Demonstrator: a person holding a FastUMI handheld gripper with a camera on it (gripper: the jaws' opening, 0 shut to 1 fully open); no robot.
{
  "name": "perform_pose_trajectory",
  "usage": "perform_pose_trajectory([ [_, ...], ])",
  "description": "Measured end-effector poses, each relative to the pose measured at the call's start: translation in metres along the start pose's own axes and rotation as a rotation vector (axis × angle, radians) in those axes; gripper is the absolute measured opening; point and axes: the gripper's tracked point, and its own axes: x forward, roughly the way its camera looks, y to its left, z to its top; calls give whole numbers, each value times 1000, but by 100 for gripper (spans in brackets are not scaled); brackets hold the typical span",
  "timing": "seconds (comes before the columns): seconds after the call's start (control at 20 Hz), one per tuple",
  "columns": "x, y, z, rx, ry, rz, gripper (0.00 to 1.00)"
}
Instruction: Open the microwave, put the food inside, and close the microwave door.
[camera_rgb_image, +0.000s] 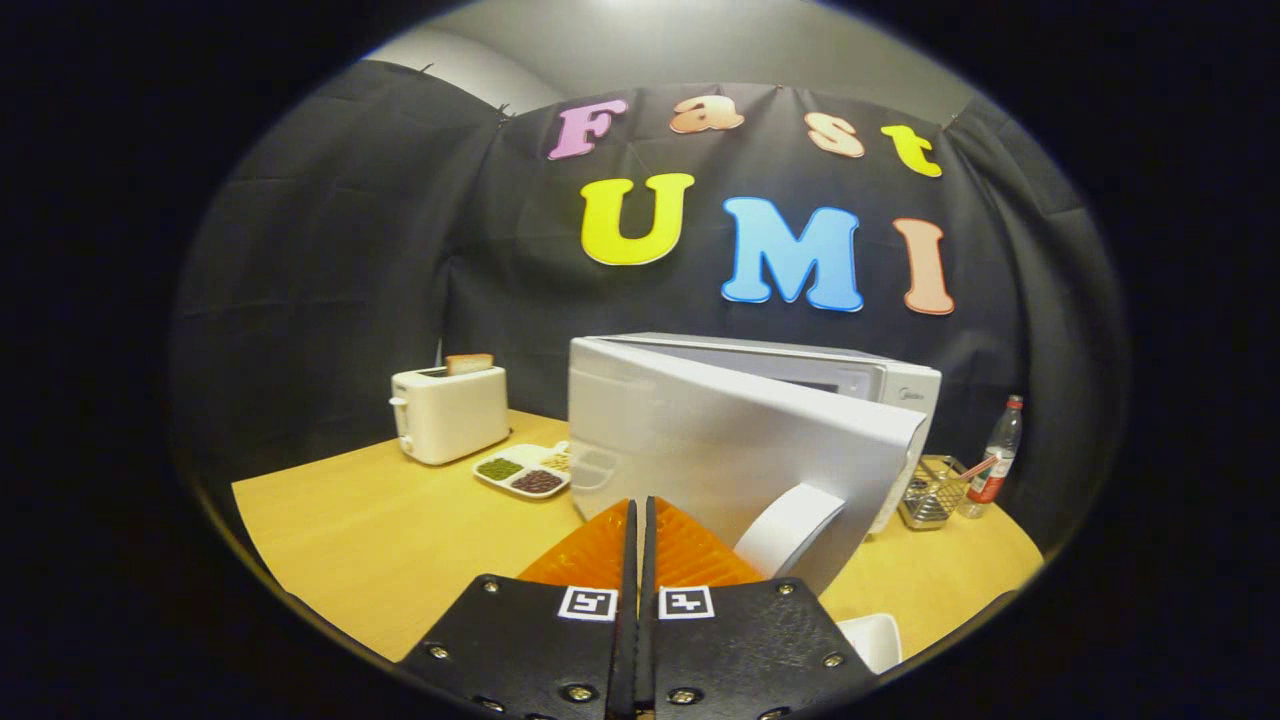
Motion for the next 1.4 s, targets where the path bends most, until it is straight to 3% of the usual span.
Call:
perform_pose_trajectory([
  [0.35, 57, -69, 4, 69, 0, -132, 1],
  [0.55, 85, -97, 11, -2, -32, -222, 1],
  [0.95, 135, -129, 9, -18, -19, -312, 1],
  [1.15, 141, -129, 8, -44, -38, -326, 2],
  [1.3, 145, -129, 9, 32, 2, -310, 4],
  [1.4, 143, -117, 6, 31, 1, -244, 5],
])
